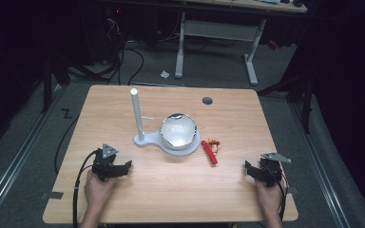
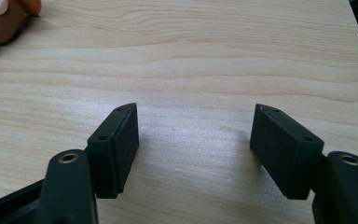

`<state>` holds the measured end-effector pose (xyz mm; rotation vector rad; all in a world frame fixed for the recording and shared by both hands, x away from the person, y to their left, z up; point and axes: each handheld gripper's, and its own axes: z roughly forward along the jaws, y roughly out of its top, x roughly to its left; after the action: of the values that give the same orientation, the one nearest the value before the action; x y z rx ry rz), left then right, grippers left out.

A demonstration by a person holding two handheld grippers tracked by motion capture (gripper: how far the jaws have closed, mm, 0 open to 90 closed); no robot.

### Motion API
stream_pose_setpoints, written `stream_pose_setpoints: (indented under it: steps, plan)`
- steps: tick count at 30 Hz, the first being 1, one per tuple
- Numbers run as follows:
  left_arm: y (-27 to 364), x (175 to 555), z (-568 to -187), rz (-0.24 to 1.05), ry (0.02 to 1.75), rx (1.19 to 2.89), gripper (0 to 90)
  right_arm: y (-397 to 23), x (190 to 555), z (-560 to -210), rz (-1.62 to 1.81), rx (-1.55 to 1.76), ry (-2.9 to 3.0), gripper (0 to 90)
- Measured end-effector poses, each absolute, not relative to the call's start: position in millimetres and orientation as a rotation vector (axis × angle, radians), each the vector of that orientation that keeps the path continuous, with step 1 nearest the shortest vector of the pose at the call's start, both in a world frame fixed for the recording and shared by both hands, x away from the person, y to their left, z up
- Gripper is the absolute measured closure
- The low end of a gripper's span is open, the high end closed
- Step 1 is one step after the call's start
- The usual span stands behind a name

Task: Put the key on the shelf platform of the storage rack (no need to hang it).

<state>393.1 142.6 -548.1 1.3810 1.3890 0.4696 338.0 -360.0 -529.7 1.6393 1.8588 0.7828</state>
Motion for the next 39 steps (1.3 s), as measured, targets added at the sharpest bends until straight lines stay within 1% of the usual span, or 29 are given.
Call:
stream_pose_setpoints:
  steps: [11, 16, 35, 39]
  plan:
    - [143, 393, -548, 0.47, 1.389, 1.378, 19.7, -360, 338, -530, 0.788, 1.629, 1.868, 33.8]
    - [143, 393, -548, 0.471, 1.389, 1.378, 19.7, -359, 337, -530, 0.801, 1.613, 1.891, 36.2]
    - [143, 393, -548, 0.468, 1.39, 1.38, 19.6, -353, 335, -529, 0.791, 1.627, 1.878, 37.7]
    - [143, 393, -548, 0.468, 1.389, 1.382, 19.6, -348, 337, -525, 0.761, 1.662, 1.889, 40.3]
